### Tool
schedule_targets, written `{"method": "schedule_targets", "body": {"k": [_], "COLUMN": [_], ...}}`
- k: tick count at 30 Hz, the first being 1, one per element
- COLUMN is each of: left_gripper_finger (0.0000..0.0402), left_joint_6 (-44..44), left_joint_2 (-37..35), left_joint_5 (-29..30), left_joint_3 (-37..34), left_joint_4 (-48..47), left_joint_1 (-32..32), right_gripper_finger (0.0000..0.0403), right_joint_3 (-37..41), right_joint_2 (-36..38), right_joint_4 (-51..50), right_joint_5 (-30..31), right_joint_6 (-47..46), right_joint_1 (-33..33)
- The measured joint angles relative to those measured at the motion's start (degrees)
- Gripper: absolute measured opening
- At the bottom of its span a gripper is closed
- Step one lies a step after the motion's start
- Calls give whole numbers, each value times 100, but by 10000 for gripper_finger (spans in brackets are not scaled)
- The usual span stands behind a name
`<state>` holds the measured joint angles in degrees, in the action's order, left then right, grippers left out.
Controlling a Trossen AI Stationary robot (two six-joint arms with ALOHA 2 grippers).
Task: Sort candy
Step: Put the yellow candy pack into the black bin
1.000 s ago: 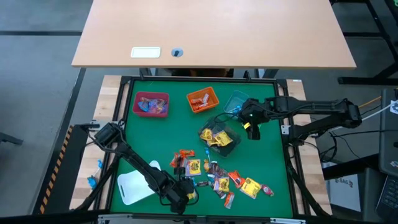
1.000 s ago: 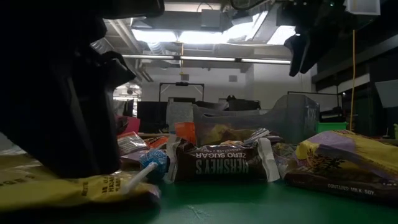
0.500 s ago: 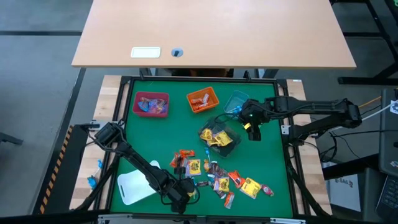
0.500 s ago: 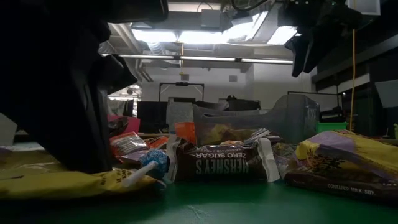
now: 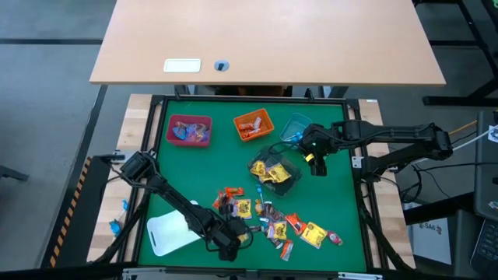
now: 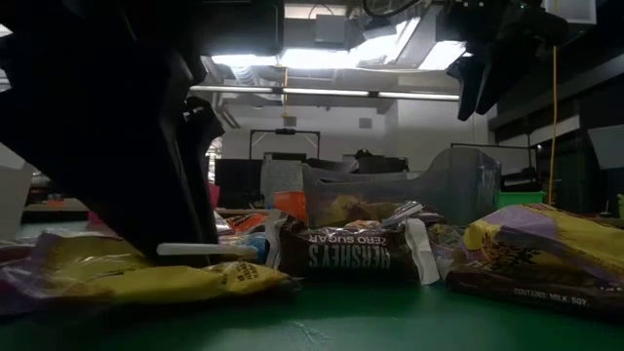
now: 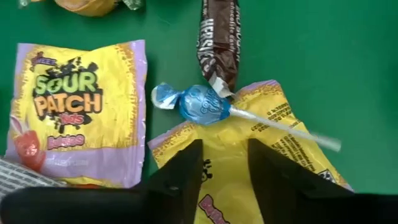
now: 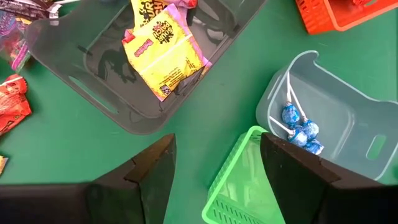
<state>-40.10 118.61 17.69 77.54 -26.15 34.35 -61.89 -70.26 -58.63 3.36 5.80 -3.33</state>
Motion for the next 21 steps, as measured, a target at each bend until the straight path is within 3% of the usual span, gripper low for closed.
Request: {"method": "schedule_targets", "body": {"k": [7,12,16,21], "left_gripper_finger": [176,187,174,124], "left_joint_6": [-175,-663,-738,-686], "left_joint_2": [0,-10,-22,-15], "left_joint_5": [-46,-338,-488,-486], "left_joint_3": [0,-78,-130,-136], "left_joint_4": [-7,55,59,74], "left_joint_1": [-52,-167,-224,-223], "right_gripper_finger": [234,234,234,234], "right_joint_3": [0,0,0,0], "right_joint_2": [0,0,0,0], "right_joint_4": [0,2,0,-1], "right_joint_5": [0,0,0,0], "right_joint_6": [1,1,1,1], "right_joint_1": [0,0,0,0]}}
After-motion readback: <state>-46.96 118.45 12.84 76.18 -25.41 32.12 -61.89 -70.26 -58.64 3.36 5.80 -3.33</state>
